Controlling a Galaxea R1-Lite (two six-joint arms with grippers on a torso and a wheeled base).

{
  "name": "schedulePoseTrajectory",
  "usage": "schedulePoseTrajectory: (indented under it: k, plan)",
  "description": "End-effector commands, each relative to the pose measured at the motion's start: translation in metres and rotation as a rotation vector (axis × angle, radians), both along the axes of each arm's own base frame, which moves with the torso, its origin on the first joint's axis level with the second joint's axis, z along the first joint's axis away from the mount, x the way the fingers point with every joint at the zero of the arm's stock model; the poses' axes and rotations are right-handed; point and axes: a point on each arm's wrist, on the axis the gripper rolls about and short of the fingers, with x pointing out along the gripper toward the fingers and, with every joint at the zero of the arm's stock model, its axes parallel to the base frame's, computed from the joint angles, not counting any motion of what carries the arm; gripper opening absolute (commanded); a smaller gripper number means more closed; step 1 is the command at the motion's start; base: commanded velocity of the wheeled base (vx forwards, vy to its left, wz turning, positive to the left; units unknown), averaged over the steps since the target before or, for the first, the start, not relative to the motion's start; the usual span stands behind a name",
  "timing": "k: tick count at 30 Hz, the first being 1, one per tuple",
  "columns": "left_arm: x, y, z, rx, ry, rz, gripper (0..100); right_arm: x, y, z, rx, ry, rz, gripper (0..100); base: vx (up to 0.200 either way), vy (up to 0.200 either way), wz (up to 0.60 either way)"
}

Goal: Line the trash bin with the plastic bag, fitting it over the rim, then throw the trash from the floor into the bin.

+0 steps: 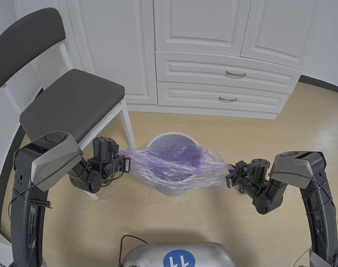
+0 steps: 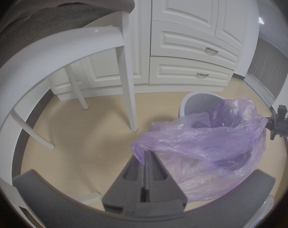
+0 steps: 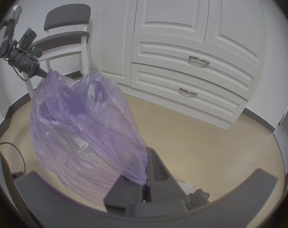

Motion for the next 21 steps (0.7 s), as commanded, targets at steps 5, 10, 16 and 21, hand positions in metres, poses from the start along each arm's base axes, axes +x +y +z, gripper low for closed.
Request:
schedulePoseTrajectory:
  k: [5, 10, 16, 21]
  plan:
    - [-0.002, 0.004, -0.006, 0.017, 0.020, 0.003, 0, 0.000, 0.000, -0.007, -0.041, 0.001, -0.010, 0, 0.000, 0.000, 0.00]
    - [0.002, 0.009, -0.007, 0.016, 0.017, 0.015, 0, 0.000, 0.001, -0.009, -0.076, -0.004, -0.056, 0, 0.000, 0.000, 0.00]
    - [0.002, 0.015, -0.008, 0.026, 0.042, 0.027, 0, 0.001, 0.001, -0.008, -0.081, -0.006, -0.054, 0, 0.000, 0.000, 0.00]
    - [0.002, 0.016, -0.008, 0.027, 0.048, 0.030, 0, 0.001, 0.001, -0.008, -0.081, -0.006, -0.054, 0, 0.000, 0.000, 0.00]
